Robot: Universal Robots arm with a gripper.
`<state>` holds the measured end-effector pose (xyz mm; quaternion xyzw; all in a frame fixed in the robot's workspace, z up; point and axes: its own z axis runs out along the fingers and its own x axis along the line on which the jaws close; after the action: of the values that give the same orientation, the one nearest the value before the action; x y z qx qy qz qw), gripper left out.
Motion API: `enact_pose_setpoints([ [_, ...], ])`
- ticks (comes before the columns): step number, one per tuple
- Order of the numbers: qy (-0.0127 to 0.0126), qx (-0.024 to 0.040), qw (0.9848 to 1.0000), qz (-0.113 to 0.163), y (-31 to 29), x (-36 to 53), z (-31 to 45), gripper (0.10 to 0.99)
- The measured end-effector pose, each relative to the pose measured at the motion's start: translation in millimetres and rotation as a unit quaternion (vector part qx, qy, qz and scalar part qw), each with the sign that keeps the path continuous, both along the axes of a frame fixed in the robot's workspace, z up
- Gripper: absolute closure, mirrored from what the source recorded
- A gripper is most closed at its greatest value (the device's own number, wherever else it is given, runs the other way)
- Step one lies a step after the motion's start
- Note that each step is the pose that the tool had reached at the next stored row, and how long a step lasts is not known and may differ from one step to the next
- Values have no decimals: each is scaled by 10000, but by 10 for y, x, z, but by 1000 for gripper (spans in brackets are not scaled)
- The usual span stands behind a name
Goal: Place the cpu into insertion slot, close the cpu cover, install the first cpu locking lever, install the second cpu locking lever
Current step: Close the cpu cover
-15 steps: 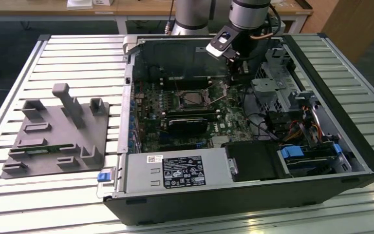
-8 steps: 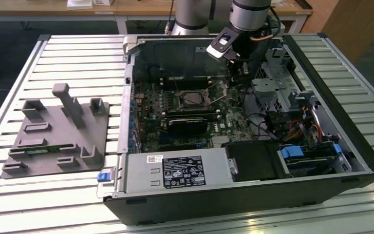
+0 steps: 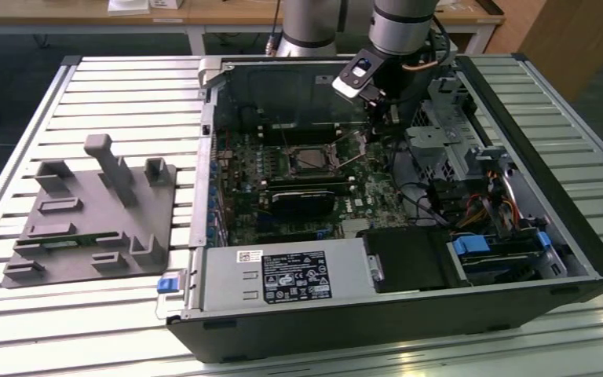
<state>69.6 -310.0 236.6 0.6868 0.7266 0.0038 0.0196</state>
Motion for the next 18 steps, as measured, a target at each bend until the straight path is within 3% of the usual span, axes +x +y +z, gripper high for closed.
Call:
enact_pose_setpoints([
  [13, 0, 0, 10000, -2, 0, -188, -2, 980],
  [18, 20, 1, 10000, -8, 1, -234, 9, 980],
])
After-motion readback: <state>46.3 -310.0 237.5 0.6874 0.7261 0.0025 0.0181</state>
